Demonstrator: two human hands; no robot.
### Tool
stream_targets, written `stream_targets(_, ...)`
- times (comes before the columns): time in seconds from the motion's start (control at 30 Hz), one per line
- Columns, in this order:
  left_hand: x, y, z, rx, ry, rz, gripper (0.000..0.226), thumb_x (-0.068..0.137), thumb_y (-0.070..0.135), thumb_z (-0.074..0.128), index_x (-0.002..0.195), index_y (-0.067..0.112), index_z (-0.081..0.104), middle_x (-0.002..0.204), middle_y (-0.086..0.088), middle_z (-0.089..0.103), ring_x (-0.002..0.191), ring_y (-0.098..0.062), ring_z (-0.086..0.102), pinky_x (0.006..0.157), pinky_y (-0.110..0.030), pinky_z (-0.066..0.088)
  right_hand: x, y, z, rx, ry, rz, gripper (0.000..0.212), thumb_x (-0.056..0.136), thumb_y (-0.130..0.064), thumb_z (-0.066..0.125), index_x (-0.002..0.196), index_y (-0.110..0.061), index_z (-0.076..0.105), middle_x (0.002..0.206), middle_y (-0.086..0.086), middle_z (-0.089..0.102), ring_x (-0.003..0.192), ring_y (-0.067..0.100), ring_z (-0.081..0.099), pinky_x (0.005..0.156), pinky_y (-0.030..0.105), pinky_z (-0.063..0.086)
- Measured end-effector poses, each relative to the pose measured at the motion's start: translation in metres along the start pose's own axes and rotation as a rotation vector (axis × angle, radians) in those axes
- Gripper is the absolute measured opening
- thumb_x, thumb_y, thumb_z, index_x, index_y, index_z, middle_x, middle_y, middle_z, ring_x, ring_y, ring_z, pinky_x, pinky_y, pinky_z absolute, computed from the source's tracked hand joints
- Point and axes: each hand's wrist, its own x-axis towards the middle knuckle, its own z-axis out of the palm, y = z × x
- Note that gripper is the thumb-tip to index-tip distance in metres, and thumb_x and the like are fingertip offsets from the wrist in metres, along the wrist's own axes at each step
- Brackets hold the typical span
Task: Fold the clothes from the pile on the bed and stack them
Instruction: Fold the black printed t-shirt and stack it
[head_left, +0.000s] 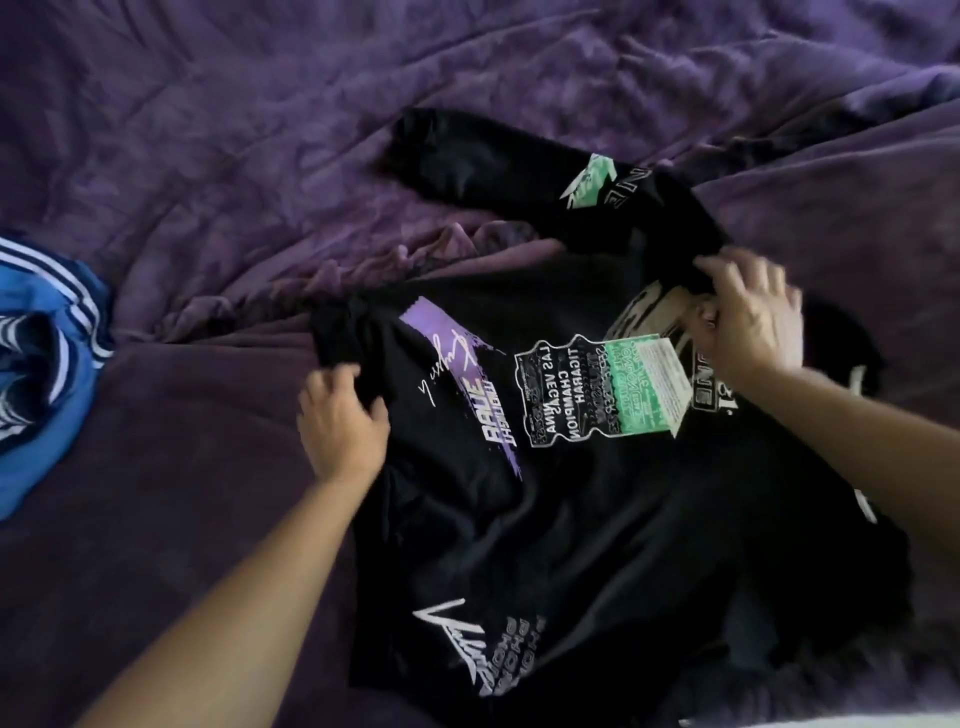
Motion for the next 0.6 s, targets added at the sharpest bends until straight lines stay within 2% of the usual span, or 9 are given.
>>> stream_targets(0.1, -0.096, -0.034, 0.015, -0.008, -0.139, -0.163, 0.055, 0.078, 0.026, 0.073, 0.127, 0.012, 0.052, 0.122, -0.02, 0.05, 0.112, -0.041, 0.047, 0.087, -0.049, 0.044, -0.086, 0.003, 0.001, 0.019, -0.087, -0.075, 0.038, 0.075, -0.016, 0.072, 0.111, -0.011, 0.063, 0.112, 0.015, 0.056, 0.099, 0.04, 0.052, 0.075, 0.049, 0.048)
stream_targets(0.2, -0.185, -0.064, 0.025, 0.025, -0.315, -0.282, 0.067, 0.079, 0.035, 0.073, 0.135, 0.011, 0.044, 0.126, -0.02, 0.05, 0.114, -0.041, 0.049, 0.087, -0.049, 0.045, -0.177, 0.006, -0.002, 0.096, -0.176, -0.156, 0.015, 0.076, -0.013, 0.074, 0.088, -0.013, 0.065, 0.09, 0.007, 0.059, 0.083, 0.031, 0.059, 0.062, 0.036, 0.05)
stream_targets(0.3, -0.251, -0.078, 0.027, 0.017, -0.383, -0.289, 0.064, 0.08, 0.033, 0.073, 0.132, 0.008, 0.047, 0.12, -0.022, 0.053, 0.109, -0.042, 0.052, 0.082, -0.049, 0.047, -0.258, 0.005, -0.005, 0.193, -0.308, -0.337, 0.015, 0.074, -0.019, 0.075, 0.08, -0.02, 0.061, 0.078, -0.003, 0.058, 0.071, 0.023, 0.063, 0.052, 0.028, 0.047)
stream_targets(0.37, -0.282, -0.082, 0.03, 0.023, -0.394, -0.209, 0.056, 0.076, 0.029, 0.077, 0.121, 0.006, 0.054, 0.111, -0.02, 0.056, 0.101, -0.042, 0.055, 0.074, -0.048, 0.049, -0.299, 0.004, -0.002, 0.232, -0.404, -0.465, 0.019, 0.07, -0.029, 0.076, 0.081, -0.021, 0.061, 0.079, -0.005, 0.06, 0.071, 0.021, 0.064, 0.05, 0.025, 0.047)
stream_targets(0.43, -0.305, -0.082, 0.033, 0.055, -0.416, -0.069, 0.051, 0.07, 0.029, 0.082, 0.111, 0.008, 0.06, 0.104, -0.017, 0.057, 0.094, -0.039, 0.057, 0.068, -0.045, 0.05, -0.33, 0.001, 0.003, 0.12, -0.533, -0.571, 0.038, 0.062, -0.045, 0.074, 0.094, -0.024, 0.068, 0.096, -0.004, 0.066, 0.086, 0.021, 0.067, 0.059, 0.026, 0.053)
stream_targets(0.5, -0.324, -0.08, 0.041, 0.106, -0.445, 0.135, 0.057, 0.06, 0.027, 0.086, 0.111, 0.011, 0.065, 0.106, -0.014, 0.059, 0.094, -0.036, 0.059, 0.071, -0.044, 0.052, -0.344, -0.003, 0.011, -0.083, -0.638, -0.575, 0.06, 0.06, -0.057, 0.067, 0.113, -0.028, 0.068, 0.123, 0.002, 0.063, 0.109, 0.023, 0.062, 0.078, 0.033, 0.054)
stream_targets(0.53, -0.33, -0.079, 0.047, 0.138, -0.434, 0.235, 0.065, 0.055, 0.025, 0.087, 0.115, 0.014, 0.065, 0.112, -0.013, 0.06, 0.097, -0.035, 0.06, 0.073, -0.043, 0.053, -0.348, -0.003, 0.016, -0.142, -0.669, -0.535, 0.06, 0.065, -0.056, 0.066, 0.118, -0.029, 0.066, 0.134, 0.004, 0.057, 0.12, 0.024, 0.056, 0.087, 0.036, 0.051)
stream_targets(0.6, -0.332, -0.077, 0.055, 0.212, -0.405, 0.359, 0.08, 0.051, 0.026, 0.085, 0.127, 0.023, 0.06, 0.125, -0.011, 0.058, 0.106, -0.033, 0.058, 0.08, -0.043, 0.051, -0.349, -0.002, 0.024, -0.119, -0.692, -0.42, 0.043, 0.079, -0.043, 0.062, 0.121, -0.03, 0.063, 0.146, -0.003, 0.046, 0.134, 0.018, 0.042, 0.101, 0.035, 0.035)
